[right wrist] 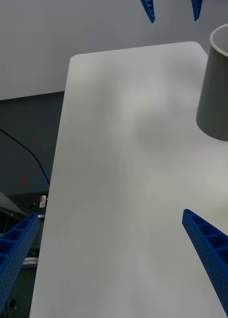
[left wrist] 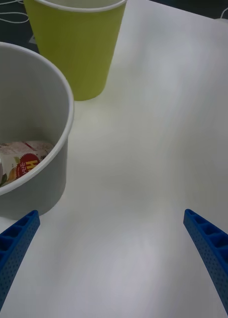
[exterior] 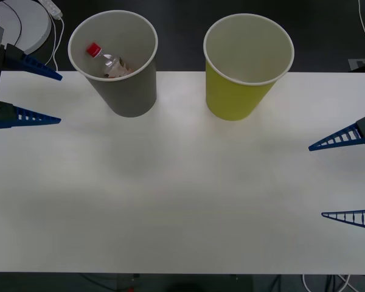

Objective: Put the can into the green bin and the plastic bottle into the gray bin

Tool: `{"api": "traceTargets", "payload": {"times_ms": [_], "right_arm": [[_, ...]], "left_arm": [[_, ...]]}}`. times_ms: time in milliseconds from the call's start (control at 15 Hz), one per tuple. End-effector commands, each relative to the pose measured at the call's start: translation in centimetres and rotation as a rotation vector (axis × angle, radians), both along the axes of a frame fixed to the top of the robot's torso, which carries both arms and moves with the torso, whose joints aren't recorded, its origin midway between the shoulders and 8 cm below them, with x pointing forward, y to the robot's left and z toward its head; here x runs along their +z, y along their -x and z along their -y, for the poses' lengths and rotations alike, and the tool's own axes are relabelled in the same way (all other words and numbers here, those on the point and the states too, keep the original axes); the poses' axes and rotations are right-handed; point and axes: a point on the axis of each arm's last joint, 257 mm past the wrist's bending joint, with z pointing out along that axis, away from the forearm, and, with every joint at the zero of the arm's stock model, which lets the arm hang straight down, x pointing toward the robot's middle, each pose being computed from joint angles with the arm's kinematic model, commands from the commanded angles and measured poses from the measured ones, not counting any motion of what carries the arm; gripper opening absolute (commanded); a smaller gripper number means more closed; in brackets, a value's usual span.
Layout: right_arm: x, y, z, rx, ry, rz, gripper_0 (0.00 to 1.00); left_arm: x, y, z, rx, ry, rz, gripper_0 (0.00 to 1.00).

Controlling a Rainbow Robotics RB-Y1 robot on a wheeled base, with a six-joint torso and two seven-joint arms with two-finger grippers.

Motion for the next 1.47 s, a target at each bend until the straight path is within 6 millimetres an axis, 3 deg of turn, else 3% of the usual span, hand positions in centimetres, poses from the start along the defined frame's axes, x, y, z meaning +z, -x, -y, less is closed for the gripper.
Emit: {"api": "traceTargets", "payload": {"times_ms": [67,600,933,1467], "right_arm": [[0.0,0.0,0.0,0.000,0.000,0.000,1.00],[0.0,0.0,0.0,0.000,0.000,0.000,1.00],[0.0,0.0,0.0,0.000,0.000,0.000,1.00],[0.0,0.0,0.0,0.000,0.000,0.000,1.00]], "left_arm": [[-1.1,0.8,0.0,-0.033,0.022,0.019,1.00],[-3.3,3.7,2.0,-0.075,0.033,0.068,1.00],[-3.3,5.6,3.8,-0.078,0.055,0.072,1.00],[-4.3,8.7,3.7,-0.095,-0.016,0.113,1.00]]}}
